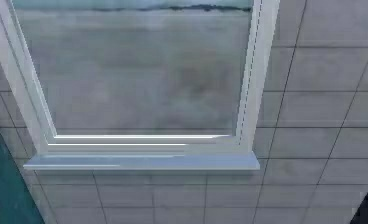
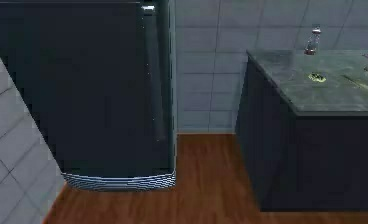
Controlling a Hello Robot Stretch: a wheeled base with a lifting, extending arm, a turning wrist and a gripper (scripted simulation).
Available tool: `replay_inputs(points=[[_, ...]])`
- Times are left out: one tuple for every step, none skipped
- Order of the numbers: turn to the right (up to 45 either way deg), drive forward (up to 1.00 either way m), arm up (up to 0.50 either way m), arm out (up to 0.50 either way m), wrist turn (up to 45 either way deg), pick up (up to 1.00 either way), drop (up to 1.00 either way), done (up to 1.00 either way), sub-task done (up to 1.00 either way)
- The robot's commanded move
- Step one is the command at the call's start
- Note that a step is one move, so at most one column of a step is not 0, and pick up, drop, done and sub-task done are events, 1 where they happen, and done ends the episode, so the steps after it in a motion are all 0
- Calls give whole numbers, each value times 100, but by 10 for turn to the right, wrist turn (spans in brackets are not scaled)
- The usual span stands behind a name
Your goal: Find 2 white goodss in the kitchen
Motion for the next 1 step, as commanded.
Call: replay_inputs(points=[[-450, 0, 0, 0, 0, 0, 0, 0, 0]])
